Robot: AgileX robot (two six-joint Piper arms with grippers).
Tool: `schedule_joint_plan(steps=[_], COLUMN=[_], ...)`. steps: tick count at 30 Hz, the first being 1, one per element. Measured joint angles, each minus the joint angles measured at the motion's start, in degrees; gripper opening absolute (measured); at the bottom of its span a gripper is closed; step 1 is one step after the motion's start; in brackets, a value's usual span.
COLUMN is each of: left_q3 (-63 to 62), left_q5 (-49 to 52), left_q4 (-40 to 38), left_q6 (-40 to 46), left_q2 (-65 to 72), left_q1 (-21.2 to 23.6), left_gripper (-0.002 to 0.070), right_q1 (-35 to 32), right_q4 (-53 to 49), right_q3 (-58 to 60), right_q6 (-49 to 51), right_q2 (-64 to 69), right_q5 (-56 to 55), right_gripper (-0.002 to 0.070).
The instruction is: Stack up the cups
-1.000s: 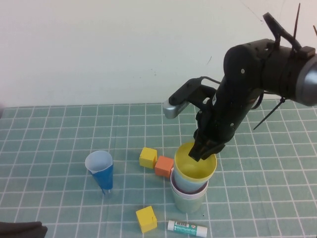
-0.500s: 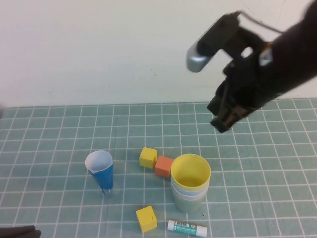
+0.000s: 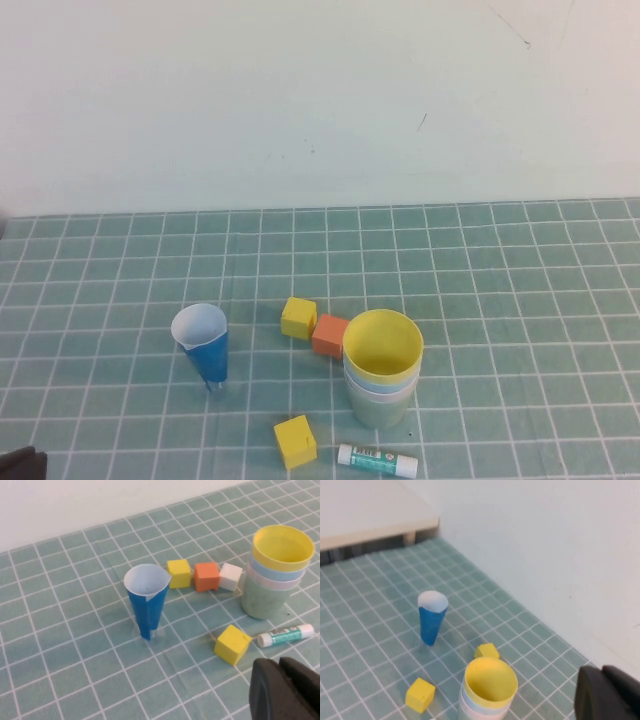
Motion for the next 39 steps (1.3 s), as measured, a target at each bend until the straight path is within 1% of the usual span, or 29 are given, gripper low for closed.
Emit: schedule_joint_plan(steps=[4, 9, 25, 29, 32, 35, 38, 39], left_q3=[0.2, 0.2, 0.2, 0.2, 0.2, 0.2, 0.2, 0.3], left_q5=[-0.7, -0.8, -1.0, -1.0, -1.0, -1.1, -1.1, -0.9], left_q4=[1.1, 1.2, 1.3, 1.3, 1.3, 1.3, 1.3, 1.3], left_q6=[-0.4, -0.6, -0.7, -0.7, -0.7, -0.7, -0.7, -0.7], left_q2=[0.0, 0.0, 0.0, 0.0, 0.0, 0.0, 0.0, 0.0], left_q1=[0.0, 0.0, 0.0, 0.0, 0.0, 0.0, 0.0, 0.0], left_gripper=[-0.0001, -0.0001, -0.0001, -0.0001, -0.0001, -0.0001, -0.0001, -0.0001], right_q1=[0.0, 0.1, 0.1, 0.1, 0.1, 0.1, -0.9, -2.4], right_q4=[-0.1, -0.3, -0.6, -4.1, -8.6, -12.0, -12.6, -11.9], right_q3=[6.1, 9.1, 9.4, 9.4, 9.5, 11.5, 15.7, 17.7], right_q6=[3.1, 4.4, 4.6, 4.9, 7.1, 8.2, 8.8, 8.8], right_q2=[-10.2, -16.4, -16.5, -16.5, -16.5, -16.5, -17.1, -18.0], right_q5=[-0.4, 0.2, 8.1, 12.4, 15.0, 12.9, 7.3, 3.8], right_gripper=[-0.0001, -0.0001, -0.0001, -0.0001, -0.0001, -0.0002, -0.0002, -0.0002])
